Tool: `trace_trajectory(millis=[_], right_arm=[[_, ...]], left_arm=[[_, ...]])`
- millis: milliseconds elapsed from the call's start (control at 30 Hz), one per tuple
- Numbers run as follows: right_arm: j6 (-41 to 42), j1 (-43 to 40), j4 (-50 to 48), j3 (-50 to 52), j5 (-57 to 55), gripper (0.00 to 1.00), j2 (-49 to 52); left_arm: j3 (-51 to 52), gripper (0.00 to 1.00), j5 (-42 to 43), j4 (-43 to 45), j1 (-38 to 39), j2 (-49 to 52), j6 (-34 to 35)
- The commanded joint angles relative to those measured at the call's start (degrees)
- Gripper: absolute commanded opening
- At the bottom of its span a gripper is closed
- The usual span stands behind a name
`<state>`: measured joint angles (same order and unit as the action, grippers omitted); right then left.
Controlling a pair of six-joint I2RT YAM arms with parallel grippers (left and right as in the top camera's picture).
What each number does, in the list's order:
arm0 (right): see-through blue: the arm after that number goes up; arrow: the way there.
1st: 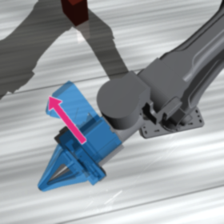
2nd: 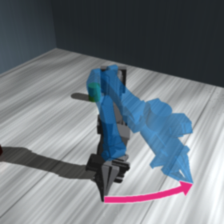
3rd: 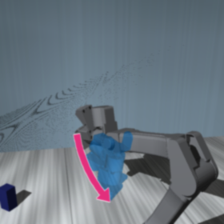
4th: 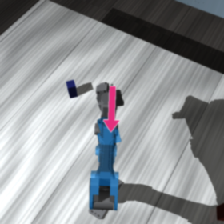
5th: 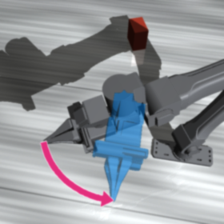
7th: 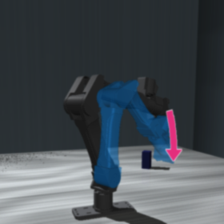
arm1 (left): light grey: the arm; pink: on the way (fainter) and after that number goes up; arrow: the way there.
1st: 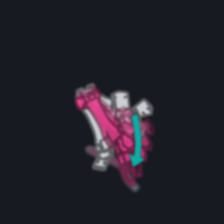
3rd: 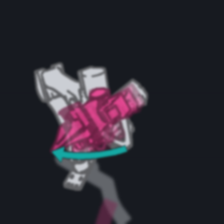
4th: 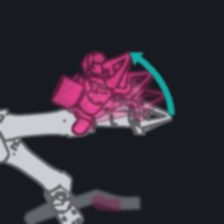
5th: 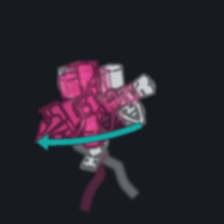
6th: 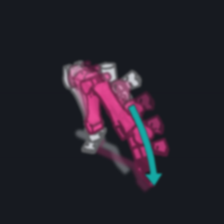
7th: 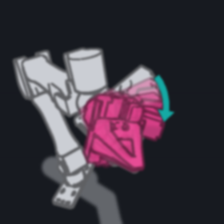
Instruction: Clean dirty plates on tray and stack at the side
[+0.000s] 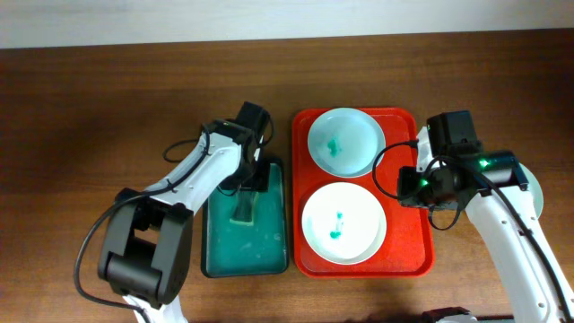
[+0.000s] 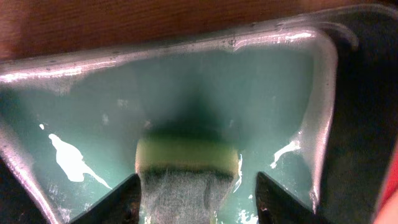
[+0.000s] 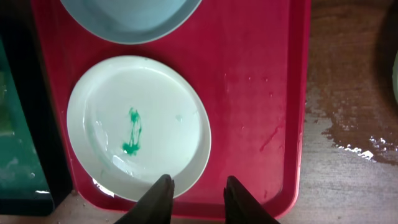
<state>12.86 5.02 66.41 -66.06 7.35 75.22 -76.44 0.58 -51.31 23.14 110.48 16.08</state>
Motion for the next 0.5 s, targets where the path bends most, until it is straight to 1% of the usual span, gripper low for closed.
trace_trajectory(millis=[0, 33, 67, 133, 167, 200, 267, 300, 333, 367, 400, 433, 467], right_arm=[[-0.6, -0.2, 0.0, -0.6, -0.3, 0.30, -0.2], [-0.6, -0.2, 0.0, -0.6, -0.3, 0.30, -0.2], [-0.6, -0.2, 0.0, -0.6, -0.3, 0.30, -0.2], [-0.6, -0.2, 0.1, -0.6, -0.3, 0.30, -0.2], [-0.6, -0.2, 0.1, -0.6, -0.3, 0.30, -0.2], [-0.6, -0.2, 0.3, -0.6, -0.4, 0.30, -0.2], [-0.6, -0.3, 0.7, -0.6, -2.6, 0.30, -0.2], [-0.6, -0.3, 0.7, -0.6, -3.2, 0.30, -0.2], [-0.6, -0.3, 0.9, -0.6, -3.1, 0.30, -0.2], [-0.6, -0.3, 1.7, -0.6, -3.1, 0.30, -0.2], [-0.4, -0.3, 3.3, -0.6, -3.1, 0.30, -0.2], [-0.4, -0.3, 4.8, -0.6, -2.9, 0.30, -0.2], [-0.2, -0.3, 6.2, -0.2, -2.9, 0.30, -0.2]], left_arm=[[6.7, 0.34, -1.0, 4.0, 0.1, -0.6, 0.1], [8.2, 0.08, -1.0, 5.4, 0.1, -0.6, 0.1], [8.2, 0.00, -1.0, 5.4, 0.1, -0.6, 0.1], [6.3, 0.00, -0.8, 3.8, 0.1, -0.8, 0.1], [4.6, 0.02, -0.8, 2.1, 0.1, -0.9, 0.1], [1.2, 0.18, -0.8, -1.7, 0.1, -1.4, 0.1], [-5.4, 0.34, -0.8, -10.1, 0.1, -2.4, 0.1], [-8.8, 0.40, -0.8, -15.0, 0.1, -3.2, 0.1], [-10.0, 0.50, -0.8, -17.0, 0.1, -3.5, 0.1], [-10.5, 0.55, -0.8, -18.8, 0.1, -4.0, 0.1], [-10.5, 0.57, -0.8, -21.4, 0.1, -4.2, 0.1], [-9.9, 0.57, -0.8, -23.0, 0.1, -4.1, 0.1], [-8.9, 0.54, -0.8, -23.3, 0.1, -4.1, 0.1]])
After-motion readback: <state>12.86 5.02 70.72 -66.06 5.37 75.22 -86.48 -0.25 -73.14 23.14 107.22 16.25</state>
